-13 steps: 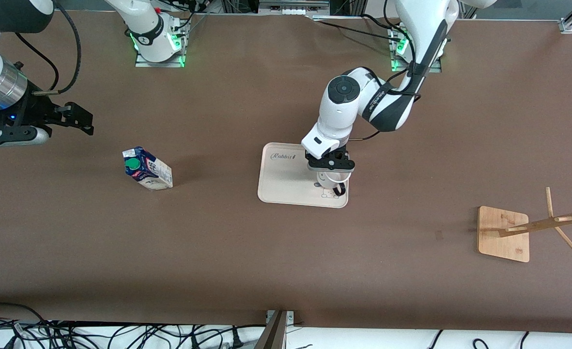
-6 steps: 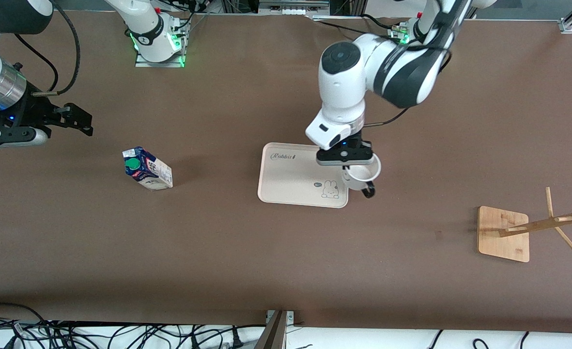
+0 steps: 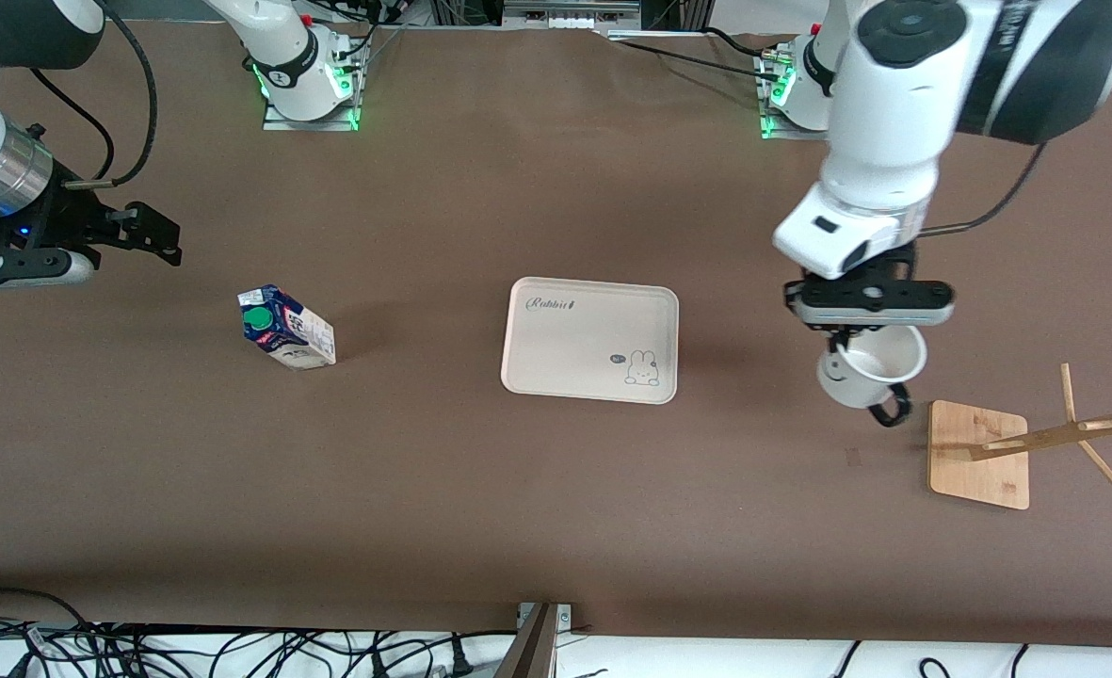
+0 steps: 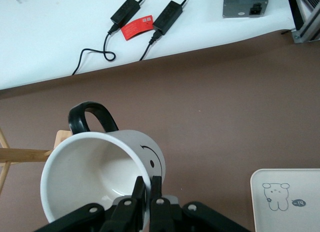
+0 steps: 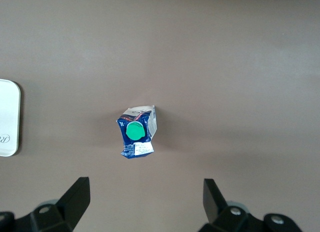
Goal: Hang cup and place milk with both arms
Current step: 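Lift the mug with the left gripper toward the wooden stand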
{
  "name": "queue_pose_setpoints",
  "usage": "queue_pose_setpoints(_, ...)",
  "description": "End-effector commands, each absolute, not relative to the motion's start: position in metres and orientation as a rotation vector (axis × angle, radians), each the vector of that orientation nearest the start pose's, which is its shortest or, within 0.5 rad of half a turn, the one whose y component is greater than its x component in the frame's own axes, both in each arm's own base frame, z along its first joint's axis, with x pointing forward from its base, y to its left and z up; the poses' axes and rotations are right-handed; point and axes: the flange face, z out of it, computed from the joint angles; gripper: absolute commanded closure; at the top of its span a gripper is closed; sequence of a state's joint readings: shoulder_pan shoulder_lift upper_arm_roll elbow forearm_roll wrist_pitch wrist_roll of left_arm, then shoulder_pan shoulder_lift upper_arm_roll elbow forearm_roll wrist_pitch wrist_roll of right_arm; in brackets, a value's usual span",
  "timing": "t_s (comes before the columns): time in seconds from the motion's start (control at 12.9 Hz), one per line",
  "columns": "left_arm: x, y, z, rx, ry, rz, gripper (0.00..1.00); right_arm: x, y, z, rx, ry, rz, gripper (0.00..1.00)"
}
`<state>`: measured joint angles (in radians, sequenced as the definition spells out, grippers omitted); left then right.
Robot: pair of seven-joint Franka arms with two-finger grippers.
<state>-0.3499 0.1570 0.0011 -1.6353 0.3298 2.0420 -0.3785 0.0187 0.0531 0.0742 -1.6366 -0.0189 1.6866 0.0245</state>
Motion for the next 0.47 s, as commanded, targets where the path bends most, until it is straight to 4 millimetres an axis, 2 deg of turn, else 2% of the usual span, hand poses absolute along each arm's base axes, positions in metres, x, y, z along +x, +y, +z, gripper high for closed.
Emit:
queue_pose_setpoints(0.0, 0.598, -0.170, 0.529, -3.028, 0.013, -0.492, 1.00, 0.575, 0.049, 0.575, -3.166, -0.135, -0.012, 0.00)
queue_pose_setpoints(0.16, 0.588, -0.154, 0.519, -3.065, -0.041, -0.461, 1.00, 0.575, 0.049, 0.575, -3.164, -0.132, -0.012, 0.00)
queue_pose_setpoints(0.31, 0.586, -0.131, 0.512, -3.117, -0.056, -0.414, 1.00, 0.575, 0.049, 0.575, -3.164, -0.134, -0.015, 0.00)
queue_pose_setpoints(0.39, 0.586, -0.113, 0.516, -3.138, -0.039, -0.411, 1.00, 0.575, 0.049, 0.575, -3.166, -0.135, -0.015, 0.00)
